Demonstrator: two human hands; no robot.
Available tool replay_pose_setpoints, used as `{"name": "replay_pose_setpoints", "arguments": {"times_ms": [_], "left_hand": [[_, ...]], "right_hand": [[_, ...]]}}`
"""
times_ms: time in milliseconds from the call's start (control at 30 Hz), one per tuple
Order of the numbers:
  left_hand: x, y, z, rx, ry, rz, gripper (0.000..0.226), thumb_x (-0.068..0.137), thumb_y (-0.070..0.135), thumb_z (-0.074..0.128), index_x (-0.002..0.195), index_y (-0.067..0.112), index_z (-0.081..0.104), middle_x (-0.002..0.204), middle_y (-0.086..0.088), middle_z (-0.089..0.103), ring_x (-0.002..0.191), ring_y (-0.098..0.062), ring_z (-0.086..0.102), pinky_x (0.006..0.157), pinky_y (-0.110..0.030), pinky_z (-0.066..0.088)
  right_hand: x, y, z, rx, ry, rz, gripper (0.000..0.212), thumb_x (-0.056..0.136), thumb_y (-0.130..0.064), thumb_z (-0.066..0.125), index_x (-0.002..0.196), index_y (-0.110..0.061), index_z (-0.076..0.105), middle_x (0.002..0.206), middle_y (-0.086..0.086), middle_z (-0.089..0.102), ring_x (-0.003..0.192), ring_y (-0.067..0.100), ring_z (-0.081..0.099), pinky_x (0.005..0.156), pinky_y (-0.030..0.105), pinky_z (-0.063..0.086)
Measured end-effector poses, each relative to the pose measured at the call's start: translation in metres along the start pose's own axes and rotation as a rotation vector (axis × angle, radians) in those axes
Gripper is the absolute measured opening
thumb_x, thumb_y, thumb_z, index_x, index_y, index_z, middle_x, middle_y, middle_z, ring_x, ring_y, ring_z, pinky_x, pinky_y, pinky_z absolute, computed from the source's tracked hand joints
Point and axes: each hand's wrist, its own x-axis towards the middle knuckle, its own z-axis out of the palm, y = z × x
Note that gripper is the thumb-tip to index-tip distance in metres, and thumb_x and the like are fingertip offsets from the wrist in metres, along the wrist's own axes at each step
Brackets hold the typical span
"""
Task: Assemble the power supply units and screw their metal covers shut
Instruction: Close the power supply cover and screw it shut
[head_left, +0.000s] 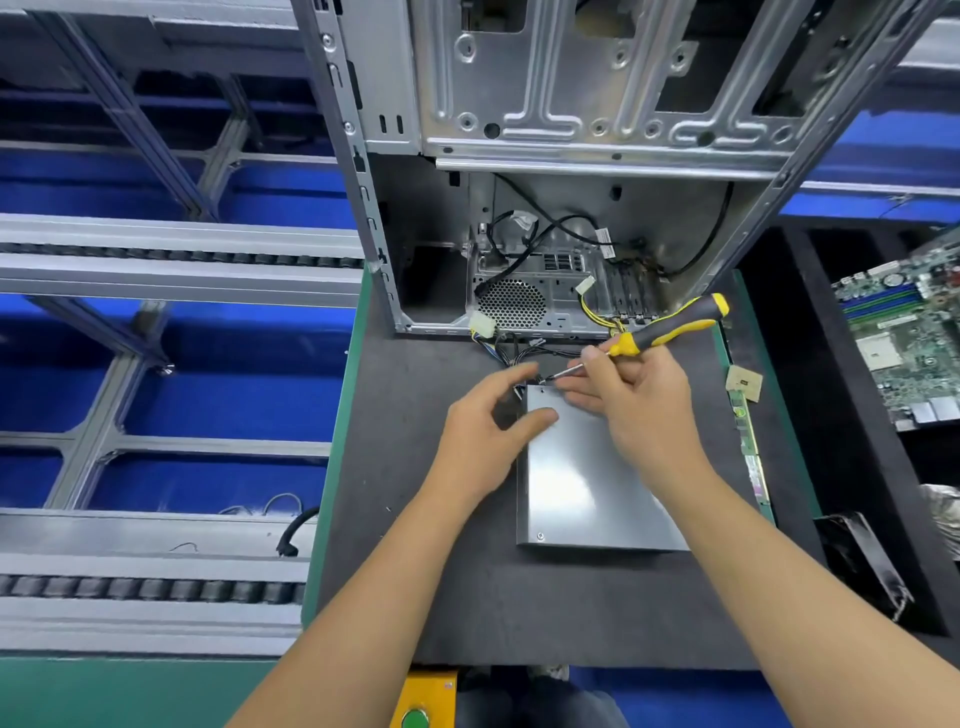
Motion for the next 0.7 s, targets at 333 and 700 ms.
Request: {"name": "replay_pose_setpoints", "arguments": {"times_ms": [333, 700], "left_hand": [[0.008, -0.003, 0.0, -0.07, -0.05, -0.066, 0.028, 0.083, 0.023, 0.08, 0.1, 0.043, 0.07, 0.1, 0.01, 0.071, 0.101, -0.015, 0.064, 0.096, -0.034, 0.052], [0.008, -0.002, 0.001, -0.074, -0.045, -0.052, 0.026, 0.084, 0.019, 0.079, 0.1, 0.037, 0.071, 0.104, 0.004, 0.072, 0.101, -0.019, 0.065, 0.096, -0.034, 0.052]], "right_hand": [[0.004, -0.005, 0.002, -0.165, 0.017, -0.03, 0.012, 0.095, -0.012, 0.065, 0.091, -0.011, 0.054, 0.079, 0.006, 0.073, 0.074, 0.022, 0.075, 0.067, 0.031, 0.062], [0.003, -0.018, 0.007, -0.474, -0.066, -0.158, 0.012, 0.093, -0.012, 0.067, 0.092, -0.012, 0.055, 0.08, 0.002, 0.07, 0.073, 0.013, 0.074, 0.076, 0.042, 0.061]]}}
